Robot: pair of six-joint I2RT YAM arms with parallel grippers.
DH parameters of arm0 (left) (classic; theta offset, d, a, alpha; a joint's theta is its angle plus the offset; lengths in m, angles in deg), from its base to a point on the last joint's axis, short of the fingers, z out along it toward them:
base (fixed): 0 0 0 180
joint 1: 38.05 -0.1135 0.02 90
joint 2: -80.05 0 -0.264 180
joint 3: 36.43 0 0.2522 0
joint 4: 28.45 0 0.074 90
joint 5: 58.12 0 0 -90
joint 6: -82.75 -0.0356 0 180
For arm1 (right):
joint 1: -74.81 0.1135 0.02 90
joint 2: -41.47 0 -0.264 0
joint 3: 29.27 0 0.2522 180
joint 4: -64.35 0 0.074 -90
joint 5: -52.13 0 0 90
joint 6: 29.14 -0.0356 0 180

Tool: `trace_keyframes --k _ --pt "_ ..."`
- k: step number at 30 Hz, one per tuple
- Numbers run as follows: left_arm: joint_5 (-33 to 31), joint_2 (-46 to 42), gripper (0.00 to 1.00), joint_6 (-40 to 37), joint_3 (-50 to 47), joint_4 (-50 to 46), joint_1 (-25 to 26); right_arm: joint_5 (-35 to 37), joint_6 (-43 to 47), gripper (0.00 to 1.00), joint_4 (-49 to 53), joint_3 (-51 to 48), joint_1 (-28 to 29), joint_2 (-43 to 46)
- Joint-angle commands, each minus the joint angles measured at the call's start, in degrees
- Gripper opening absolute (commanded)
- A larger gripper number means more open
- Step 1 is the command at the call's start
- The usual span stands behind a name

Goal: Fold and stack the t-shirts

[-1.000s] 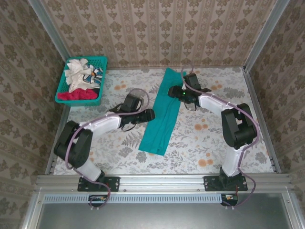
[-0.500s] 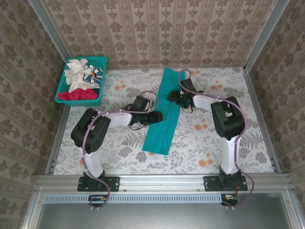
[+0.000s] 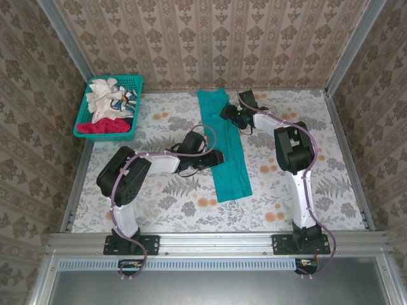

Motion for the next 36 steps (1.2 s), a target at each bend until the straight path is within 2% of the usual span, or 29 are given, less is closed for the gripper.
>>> trace_keyframes --k 1,5,11,17,20,25,27,31,36 --pt "-2.99 -3.37 0.65 -1.51 -2.25 -5.78 -2.11 2.64 2.99 0.72 2.59 -4.01 -0.53 6.39" --pt "-5.14 -6.45 0.69 -4.03 -2.95 -6.43 -4.08 4.14 7.14 0.72 0.40 -12.22 -0.61 14.38" --pt "-5.18 -7.41 0.81 -6.37 -0.94 -6.41 -6.90 2.96 11.74 0.72 -2.92 -27.81 0.04 27.40" --pt "-6.19 -9.96 0.92 -12.04 1.17 -7.12 -8.40 5.39 22.05 0.74 -1.06 -42.02 3.67 43.02" --pt "-7.90 -12.19 1.00 -16.34 0.96 -8.11 -9.76 8.51 31.51 0.77 1.08 -47.83 7.77 51.46" --pt "-10.67 -17.91 1.00 -26.08 -2.28 -7.62 -12.12 6.86 47.87 0.81 3.79 -54.67 12.71 61.85" --pt "-10.41 -21.86 1.00 -33.32 -5.42 -5.02 -12.16 3.37 54.22 0.82 4.38 -56.53 13.29 64.69" --pt "-11.17 -27.46 1.00 -41.92 -9.19 -4.25 -12.14 -1.28 67.62 0.85 4.57 -58.76 16.72 68.15" --pt "-8.20 -33.61 1.00 -49.74 -12.34 -5.73 -12.10 1.68 79.52 0.88 13.36 -57.35 20.57 70.14"
